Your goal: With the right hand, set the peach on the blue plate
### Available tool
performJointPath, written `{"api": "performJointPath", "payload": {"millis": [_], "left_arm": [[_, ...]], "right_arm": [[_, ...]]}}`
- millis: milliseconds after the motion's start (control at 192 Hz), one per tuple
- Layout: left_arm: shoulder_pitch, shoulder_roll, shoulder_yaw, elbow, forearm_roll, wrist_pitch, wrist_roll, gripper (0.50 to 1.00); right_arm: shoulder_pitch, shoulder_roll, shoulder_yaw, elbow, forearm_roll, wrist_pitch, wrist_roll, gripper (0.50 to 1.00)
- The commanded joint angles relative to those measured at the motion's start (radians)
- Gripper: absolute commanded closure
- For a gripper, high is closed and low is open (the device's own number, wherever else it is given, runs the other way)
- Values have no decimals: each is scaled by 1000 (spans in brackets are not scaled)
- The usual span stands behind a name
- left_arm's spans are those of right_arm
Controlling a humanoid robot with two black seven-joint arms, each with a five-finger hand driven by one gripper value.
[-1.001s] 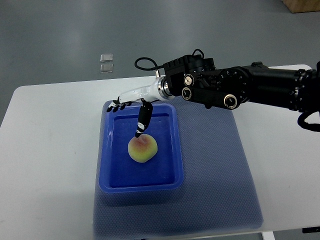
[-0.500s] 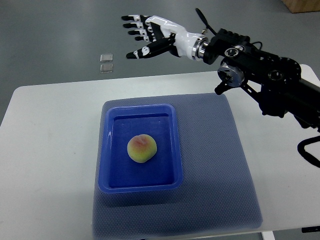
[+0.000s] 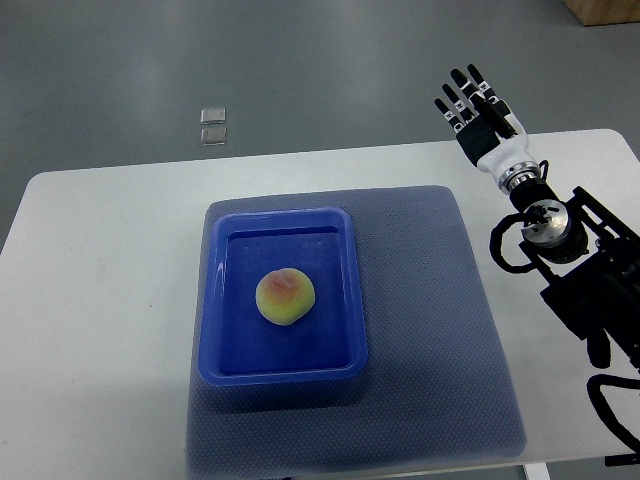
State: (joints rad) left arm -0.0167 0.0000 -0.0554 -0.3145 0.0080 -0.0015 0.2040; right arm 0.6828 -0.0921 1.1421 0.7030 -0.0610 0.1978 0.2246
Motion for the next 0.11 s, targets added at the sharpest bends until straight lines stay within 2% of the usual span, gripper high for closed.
{"api": "performJointPath", "payload": {"millis": [0, 109], "left_arm": [[0, 0, 0, 0, 0, 0, 0, 500], [0, 0, 0, 0, 0, 0, 0, 500]], "right_arm": [[-5, 3, -1, -10, 39, 15, 13, 570], [-5, 2, -2, -11, 39, 11, 15, 570]]}}
